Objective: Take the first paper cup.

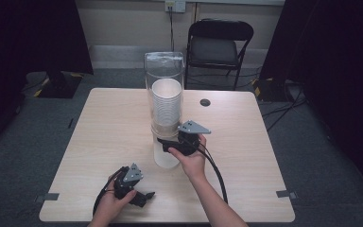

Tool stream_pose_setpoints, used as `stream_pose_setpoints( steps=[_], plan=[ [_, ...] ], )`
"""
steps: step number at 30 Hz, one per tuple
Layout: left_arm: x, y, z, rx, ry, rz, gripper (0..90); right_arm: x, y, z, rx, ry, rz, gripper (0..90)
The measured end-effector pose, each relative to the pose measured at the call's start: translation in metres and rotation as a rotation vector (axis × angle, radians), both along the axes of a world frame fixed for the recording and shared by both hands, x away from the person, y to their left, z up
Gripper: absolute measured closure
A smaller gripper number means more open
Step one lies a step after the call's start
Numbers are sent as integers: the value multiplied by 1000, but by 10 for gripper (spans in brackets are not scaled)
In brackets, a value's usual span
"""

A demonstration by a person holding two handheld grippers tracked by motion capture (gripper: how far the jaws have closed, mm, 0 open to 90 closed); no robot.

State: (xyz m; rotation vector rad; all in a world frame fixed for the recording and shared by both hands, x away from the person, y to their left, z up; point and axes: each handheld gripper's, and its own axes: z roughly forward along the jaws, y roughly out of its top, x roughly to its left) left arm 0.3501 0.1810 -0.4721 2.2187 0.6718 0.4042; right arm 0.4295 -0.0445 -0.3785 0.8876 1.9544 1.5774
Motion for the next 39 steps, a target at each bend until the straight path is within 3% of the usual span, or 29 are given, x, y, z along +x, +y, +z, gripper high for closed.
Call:
stream_pose_setpoints(
  steps=[5, 9, 11, 12, 15, 17, 24, 39],
  plan=[
    [0, 0, 0, 0, 0, -1, 13, 3, 1, -2, 12, -8, 4, 249],
    [1, 0, 0, 2, 1, -3, 13, 2, 2, -3, 12, -18, 21, 325],
    [1, 0, 0, 1, 0, -3, 10, 2, 2, -3, 10, -16, 20, 330],
    [0, -2, -1, -25, 3, 12, 9, 2, 2, -3, 9, -16, 21, 332],
    [0, -2, -1, -20, 1, 13, 7, 2, 1, -4, 5, -19, 25, 338],
    [1, 0, 0, 6, -2, -1, 6, 2, 1, -4, -1, -31, 31, 342],
    [1, -1, 0, 1, -4, 0, 5, 1, 1, -12, 35, -65, 21, 346],
    [1, 0, 0, 2, -5, -2, 5, 2, 0, -16, 26, -87, 26, 351]
  ],
)
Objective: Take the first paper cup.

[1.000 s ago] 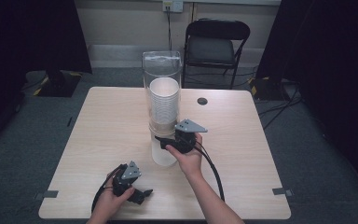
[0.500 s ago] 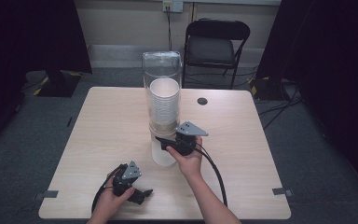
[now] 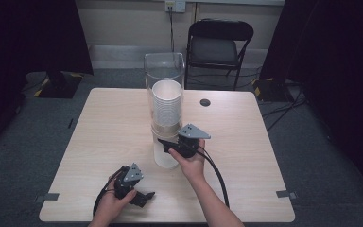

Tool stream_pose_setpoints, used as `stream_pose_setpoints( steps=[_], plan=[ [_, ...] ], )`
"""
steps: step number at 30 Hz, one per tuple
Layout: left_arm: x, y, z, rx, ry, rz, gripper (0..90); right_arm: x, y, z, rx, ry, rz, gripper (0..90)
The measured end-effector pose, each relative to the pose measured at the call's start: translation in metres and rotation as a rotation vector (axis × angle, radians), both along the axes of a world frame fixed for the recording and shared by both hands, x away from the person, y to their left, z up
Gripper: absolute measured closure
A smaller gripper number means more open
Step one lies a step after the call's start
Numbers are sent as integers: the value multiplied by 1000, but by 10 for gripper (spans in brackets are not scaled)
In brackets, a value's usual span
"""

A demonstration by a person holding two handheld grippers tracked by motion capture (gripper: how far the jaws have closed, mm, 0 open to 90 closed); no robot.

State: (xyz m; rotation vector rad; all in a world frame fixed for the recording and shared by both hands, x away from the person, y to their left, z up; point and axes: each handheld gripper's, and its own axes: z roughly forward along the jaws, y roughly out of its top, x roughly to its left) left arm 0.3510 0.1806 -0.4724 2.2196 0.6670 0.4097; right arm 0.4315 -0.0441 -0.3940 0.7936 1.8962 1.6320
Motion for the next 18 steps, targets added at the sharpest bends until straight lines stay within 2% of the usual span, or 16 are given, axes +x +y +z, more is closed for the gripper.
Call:
stream_pose_setpoints(
  steps=[2, 5, 6, 7, 8, 9, 10, 11, 13, 14, 15, 18],
  plan=[
    [0, 0, 0, 1, 0, -1, 5, 0, 0, -1, 6, -2, 1, 351],
    [0, 0, -1, -11, -1, -1, 5, 2, 0, -4, -25, 19, 1, 360],
    [0, 0, 0, -6, 0, 1, 5, 4, 0, -8, -77, 70, 2, 374],
    [0, 0, 0, 1, 1, 3, 6, 7, 0, -24, -134, 102, -14, 376],
    [0, 0, 0, -2, 1, 4, 5, 10, -5, -43, -182, 171, -31, 376],
    [-1, -1, 0, 2, 2, 8, 3, 10, -8, -61, -194, 242, -38, 374],
    [0, 0, 0, 4, 5, 4, 3, 7, -9, -60, -177, 193, -38, 373],
    [1, 0, 0, 6, 4, -1, 0, 7, -10, -56, -138, 194, -31, 372],
    [1, 0, 0, 6, 5, 0, 0, 9, -8, -46, -133, 197, -23, 372],
    [1, 0, 0, 7, 5, -1, 0, 9, -8, -43, -145, 200, -20, 371],
    [1, 0, 0, 1, 6, -4, 0, 9, -8, -41, -162, 224, -20, 370],
    [1, 0, 0, 0, 6, -5, 0, 10, -13, -42, -221, 221, -15, 367]
  ],
)
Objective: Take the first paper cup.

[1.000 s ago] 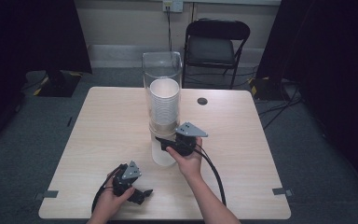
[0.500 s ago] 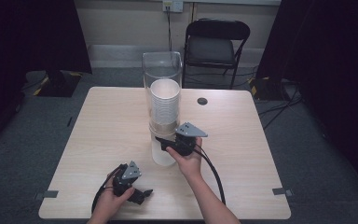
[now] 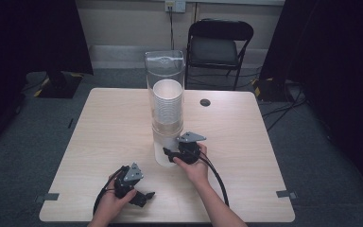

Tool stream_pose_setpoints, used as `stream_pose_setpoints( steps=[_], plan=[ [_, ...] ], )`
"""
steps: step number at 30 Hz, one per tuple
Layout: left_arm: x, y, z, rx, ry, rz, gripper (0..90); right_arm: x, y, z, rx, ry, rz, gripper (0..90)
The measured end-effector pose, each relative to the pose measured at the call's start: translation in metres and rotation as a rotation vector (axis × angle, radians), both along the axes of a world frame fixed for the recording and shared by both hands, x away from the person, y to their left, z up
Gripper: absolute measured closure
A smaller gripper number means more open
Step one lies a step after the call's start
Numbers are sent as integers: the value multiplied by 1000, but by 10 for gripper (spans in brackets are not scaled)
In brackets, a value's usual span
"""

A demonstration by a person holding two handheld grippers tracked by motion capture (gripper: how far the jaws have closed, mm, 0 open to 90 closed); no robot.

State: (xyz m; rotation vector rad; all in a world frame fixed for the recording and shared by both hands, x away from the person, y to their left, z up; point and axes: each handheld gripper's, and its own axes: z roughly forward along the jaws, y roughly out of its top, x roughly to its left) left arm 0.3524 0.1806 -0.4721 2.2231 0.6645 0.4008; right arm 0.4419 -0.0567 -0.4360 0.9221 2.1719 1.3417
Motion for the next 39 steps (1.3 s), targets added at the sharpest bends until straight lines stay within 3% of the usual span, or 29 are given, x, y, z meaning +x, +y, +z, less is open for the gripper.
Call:
stream_pose_setpoints(
  steps=[5, 15, 23, 39],
  plan=[
    [-1, 0, 0, 11, -5, 7, 2, -3, -13, -7, -17, 26, -12, 361],
    [-1, 0, 0, -3, -2, 4, 1, -4, -55, -5, -51, 4, -86, 352],
    [-1, 0, 0, -3, -4, 5, 1, 3, -80, -11, -66, 22, -153, 344],
    [-1, 0, 0, -4, -4, 4, 1, 13, -107, -15, -64, 33, -241, 337]
  ],
)
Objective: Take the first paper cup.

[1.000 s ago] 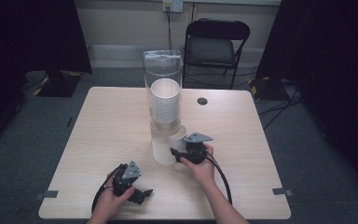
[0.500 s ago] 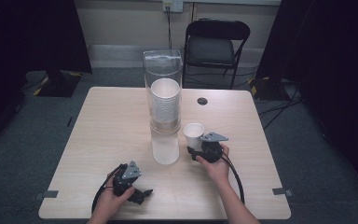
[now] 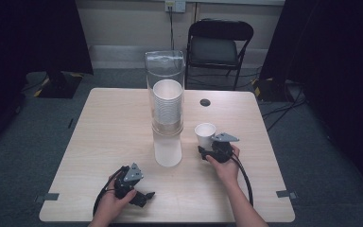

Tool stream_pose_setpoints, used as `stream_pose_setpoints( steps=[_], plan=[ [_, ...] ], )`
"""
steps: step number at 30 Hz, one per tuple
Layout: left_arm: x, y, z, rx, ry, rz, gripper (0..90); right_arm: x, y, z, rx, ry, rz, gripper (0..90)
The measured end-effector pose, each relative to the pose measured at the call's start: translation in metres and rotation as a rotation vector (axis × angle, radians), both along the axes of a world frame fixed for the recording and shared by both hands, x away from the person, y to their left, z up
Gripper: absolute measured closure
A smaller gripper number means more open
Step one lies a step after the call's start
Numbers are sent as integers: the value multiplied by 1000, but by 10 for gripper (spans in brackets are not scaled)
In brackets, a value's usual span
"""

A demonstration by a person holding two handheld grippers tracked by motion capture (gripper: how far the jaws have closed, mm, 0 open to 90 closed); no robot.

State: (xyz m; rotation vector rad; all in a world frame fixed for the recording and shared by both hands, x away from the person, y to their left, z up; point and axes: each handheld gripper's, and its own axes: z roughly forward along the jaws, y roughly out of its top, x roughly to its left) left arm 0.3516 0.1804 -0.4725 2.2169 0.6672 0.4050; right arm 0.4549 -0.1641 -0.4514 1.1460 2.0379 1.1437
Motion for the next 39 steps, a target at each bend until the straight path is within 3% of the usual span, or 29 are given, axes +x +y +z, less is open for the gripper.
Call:
stream_pose_setpoints(
  steps=[8, 20, 24, 39],
  plan=[
    [0, 0, 0, 1, 0, 0, 1, 7, -12, 0, -19, 22, -59, 335],
    [0, 0, 0, 0, 0, 0, 1, 8, -15, -1, -72, 60, -82, 324],
    [0, 0, 0, 0, 0, 0, 1, 8, -17, -1, -49, 60, -105, 306],
    [0, 0, 0, 2, 0, 0, 1, 3, -26, -2, -62, 85, -116, 252]
  ],
)
